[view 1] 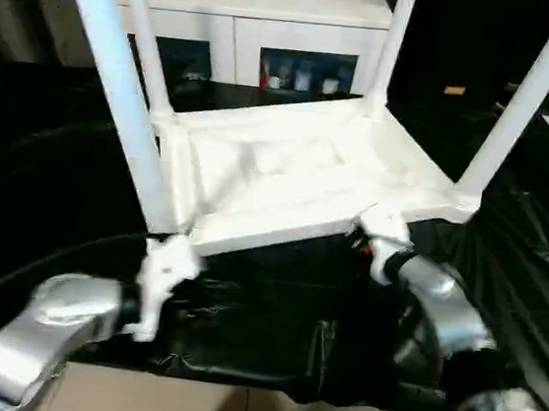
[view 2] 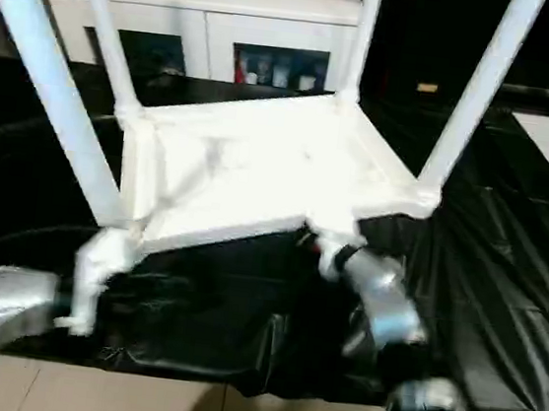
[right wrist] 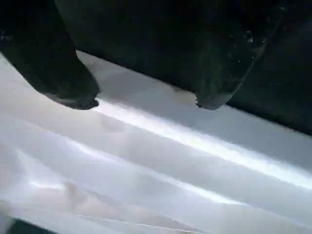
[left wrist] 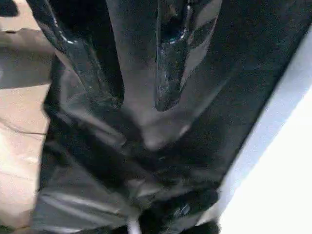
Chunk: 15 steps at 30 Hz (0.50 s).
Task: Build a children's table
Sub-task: Rotate table base
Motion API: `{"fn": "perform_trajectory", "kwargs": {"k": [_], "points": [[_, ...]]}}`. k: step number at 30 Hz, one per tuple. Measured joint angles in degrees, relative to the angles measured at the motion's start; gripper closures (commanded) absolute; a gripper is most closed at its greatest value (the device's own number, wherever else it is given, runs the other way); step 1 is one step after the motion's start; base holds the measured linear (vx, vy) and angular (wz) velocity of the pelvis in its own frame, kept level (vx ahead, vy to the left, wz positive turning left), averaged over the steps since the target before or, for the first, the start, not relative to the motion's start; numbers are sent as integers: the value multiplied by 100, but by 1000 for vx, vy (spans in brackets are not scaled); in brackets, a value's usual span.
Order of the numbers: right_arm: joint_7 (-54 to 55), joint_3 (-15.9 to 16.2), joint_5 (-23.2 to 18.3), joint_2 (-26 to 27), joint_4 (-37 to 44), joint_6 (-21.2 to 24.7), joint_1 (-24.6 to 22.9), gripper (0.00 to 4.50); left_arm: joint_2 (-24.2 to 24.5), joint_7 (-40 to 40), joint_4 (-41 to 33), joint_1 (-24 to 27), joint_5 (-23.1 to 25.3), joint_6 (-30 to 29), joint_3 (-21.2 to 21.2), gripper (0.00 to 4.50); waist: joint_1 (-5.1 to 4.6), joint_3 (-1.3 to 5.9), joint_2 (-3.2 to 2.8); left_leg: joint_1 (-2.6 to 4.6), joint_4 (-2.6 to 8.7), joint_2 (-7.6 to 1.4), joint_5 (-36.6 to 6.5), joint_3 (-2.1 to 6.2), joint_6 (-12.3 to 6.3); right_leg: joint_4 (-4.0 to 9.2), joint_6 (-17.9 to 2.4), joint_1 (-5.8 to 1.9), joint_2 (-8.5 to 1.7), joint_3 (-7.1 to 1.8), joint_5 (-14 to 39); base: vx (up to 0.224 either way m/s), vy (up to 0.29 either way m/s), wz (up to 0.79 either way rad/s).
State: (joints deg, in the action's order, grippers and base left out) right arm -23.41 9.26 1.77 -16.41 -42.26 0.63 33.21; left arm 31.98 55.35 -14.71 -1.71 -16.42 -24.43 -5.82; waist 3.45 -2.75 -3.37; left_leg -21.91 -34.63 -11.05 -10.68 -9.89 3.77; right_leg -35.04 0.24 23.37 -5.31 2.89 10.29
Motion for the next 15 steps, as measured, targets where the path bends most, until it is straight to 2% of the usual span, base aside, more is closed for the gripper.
{"fn": "perform_trajectory", "kwargs": {"k": [4, 7, 10, 13, 14, 15], "points": [[619, -246, 15, -2, -748, -175, 365, 74, 413, -41, -63, 442, -68, 26, 455, 323, -65, -8, 17, -4, 0, 0, 2, 0, 3, -1, -23, 10, 5, -5, -14, 0, 0, 0], [860, -442, 14, -68, -988, -291, 479, 74, 700, -51, -2, 677, -61, 50, 860, 323, -83, -5, 31, -5, 1, 0, 2, 0, 4, 0, -9, 11, 6, -6, -5, 0, 0, 0], [802, -453, -16, 0, -1018, -381, 469, 74, 942, 64, 39, 840, -146, -137, 1238, 323, -124, -2, 46, -6, 1, 1, 2, -3, 3, 3, -2, 16, 9, -15, -1, 0, 0, 0], [706, -454, -22, 36, -1016, -541, 447, 74, 1195, 351, 177, 923, -596, -633, 1732, 323, -144, -4, 55, -9, 1, 3, 2, -10, 3, 1, -3, 30, 11, -28, -1, 0, 0, 0], [690, -454, -22, 47, -1016, -593, 432, 74, 1222, 417, 256, 920, -777, -738, 1991, 293, -142, -3, 57, -9, 1, 3, 2, -12, 3, 0, -4, 31, 11, -30, -1, 0, 0, 0], [683, -454, -25, 46, -1016, -612, 413, 74, 1233, 446, 294, 910, -893, -777, 2165, 288, -138, -3, 59, -8, 1, 3, 2, -12, 3, 0, -4, 30, 11, -30, -2, 0, 0, 0]]}}
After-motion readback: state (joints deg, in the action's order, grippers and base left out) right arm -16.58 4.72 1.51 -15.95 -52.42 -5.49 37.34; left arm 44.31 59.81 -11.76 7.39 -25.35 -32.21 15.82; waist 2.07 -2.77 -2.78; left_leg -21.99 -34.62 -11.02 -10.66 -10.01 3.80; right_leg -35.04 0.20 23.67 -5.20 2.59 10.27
